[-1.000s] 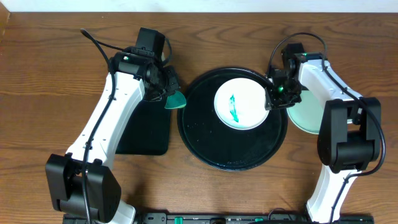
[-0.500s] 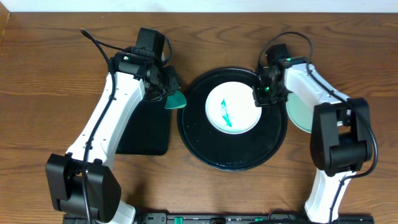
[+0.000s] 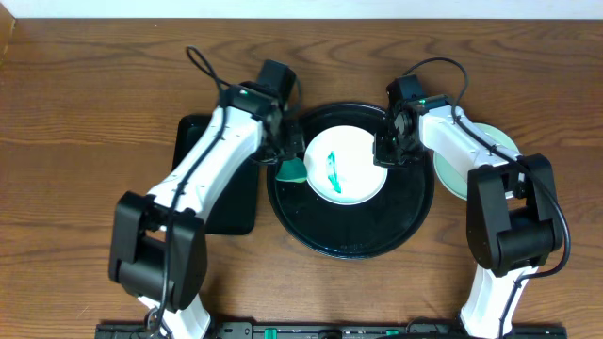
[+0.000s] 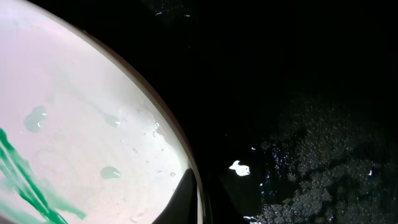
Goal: Clean dirty plates on tray and stack at the side
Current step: 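Bring sponge in left gripper over the white plate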
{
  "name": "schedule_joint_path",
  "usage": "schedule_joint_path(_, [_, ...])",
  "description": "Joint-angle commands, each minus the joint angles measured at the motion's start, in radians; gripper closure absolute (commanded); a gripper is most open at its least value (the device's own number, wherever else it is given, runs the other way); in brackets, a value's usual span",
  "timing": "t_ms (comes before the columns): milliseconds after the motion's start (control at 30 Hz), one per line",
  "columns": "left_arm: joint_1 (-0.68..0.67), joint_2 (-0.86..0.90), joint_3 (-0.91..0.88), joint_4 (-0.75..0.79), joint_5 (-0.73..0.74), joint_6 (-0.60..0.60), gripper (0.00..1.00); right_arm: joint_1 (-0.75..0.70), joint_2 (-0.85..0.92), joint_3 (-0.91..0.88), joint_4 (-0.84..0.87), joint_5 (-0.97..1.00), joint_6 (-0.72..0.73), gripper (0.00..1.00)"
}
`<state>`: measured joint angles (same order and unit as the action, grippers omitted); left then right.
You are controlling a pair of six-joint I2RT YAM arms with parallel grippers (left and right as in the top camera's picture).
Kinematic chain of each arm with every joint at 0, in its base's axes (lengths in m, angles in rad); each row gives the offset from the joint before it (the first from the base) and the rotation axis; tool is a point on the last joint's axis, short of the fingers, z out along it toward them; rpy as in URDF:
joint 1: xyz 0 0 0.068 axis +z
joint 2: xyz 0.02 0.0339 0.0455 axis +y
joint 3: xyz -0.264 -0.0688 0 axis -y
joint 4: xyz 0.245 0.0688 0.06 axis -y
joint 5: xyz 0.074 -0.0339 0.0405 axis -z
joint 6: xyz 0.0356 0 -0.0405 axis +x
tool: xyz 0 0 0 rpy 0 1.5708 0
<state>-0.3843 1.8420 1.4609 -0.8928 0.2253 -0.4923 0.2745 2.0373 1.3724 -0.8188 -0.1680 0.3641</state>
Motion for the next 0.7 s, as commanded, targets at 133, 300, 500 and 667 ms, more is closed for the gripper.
schedule_joint_path(133, [-0.113, 0.119, -0.002, 0.134, -0.01, -0.003, 0.93, 0.038, 0.045, -0.047, -0.01, -0.039, 0.039, 0.99])
schedule_joint_path(300, [-0.145, 0.227, -0.002, 0.17, 0.038, -0.045, 0.93, 0.042, 0.045, -0.047, -0.005, -0.039, 0.039, 0.99])
schedule_joint_path(500, [-0.19, 0.298, -0.002, 0.193, 0.129, -0.054, 0.93, 0.042, 0.045, -0.047, -0.005, -0.039, 0.039, 0.99])
schedule_joint_path(667, [-0.257, 0.301, -0.002, 0.324, 0.238, 0.048, 0.93, 0.042, 0.045, -0.047, -0.008, -0.04, 0.027, 0.99])
